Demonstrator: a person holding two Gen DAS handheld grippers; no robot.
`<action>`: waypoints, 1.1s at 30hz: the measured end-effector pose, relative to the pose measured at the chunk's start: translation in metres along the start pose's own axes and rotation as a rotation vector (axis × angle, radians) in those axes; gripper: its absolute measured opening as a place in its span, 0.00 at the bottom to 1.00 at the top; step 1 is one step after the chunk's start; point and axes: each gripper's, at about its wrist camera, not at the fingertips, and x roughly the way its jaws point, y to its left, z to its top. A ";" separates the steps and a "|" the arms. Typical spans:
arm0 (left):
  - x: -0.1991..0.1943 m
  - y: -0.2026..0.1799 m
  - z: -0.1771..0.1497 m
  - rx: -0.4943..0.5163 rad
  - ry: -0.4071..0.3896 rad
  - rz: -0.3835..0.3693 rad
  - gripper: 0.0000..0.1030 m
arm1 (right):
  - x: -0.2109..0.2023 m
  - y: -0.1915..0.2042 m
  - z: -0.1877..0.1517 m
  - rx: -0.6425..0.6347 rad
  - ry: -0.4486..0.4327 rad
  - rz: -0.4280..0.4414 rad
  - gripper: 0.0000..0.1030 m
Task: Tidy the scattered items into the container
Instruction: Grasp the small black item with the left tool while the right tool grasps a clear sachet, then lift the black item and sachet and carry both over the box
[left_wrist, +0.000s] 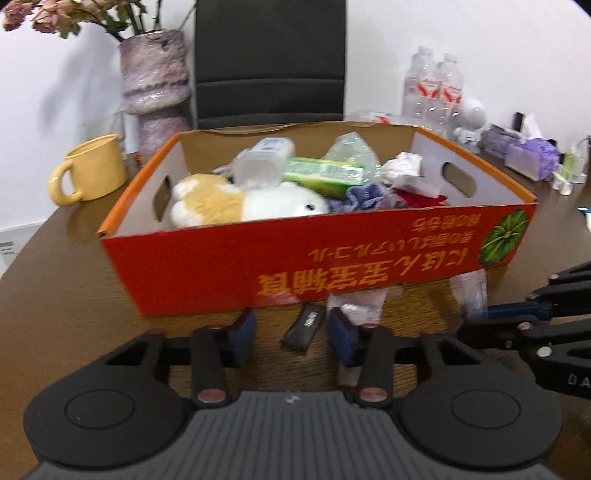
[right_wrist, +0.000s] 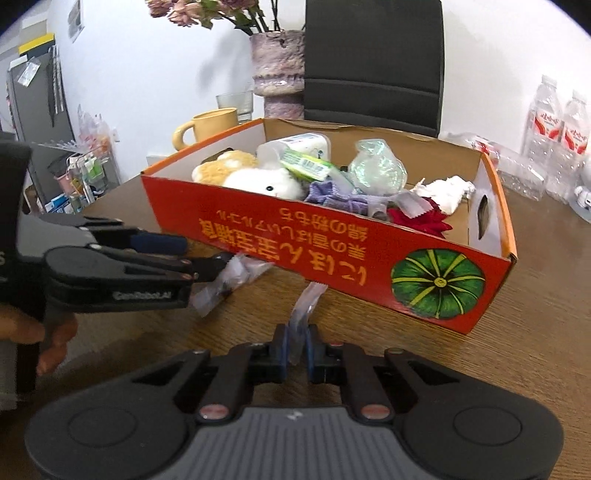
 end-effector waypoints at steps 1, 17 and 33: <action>0.000 -0.001 0.001 0.007 0.001 -0.003 0.17 | 0.000 -0.001 0.000 0.003 0.000 0.001 0.08; -0.086 0.018 -0.020 -0.073 -0.135 0.066 0.12 | -0.027 0.008 0.011 -0.027 -0.087 0.032 0.07; -0.100 0.010 -0.024 -0.082 -0.154 0.092 0.12 | 0.000 0.009 0.008 0.013 -0.006 -0.004 0.05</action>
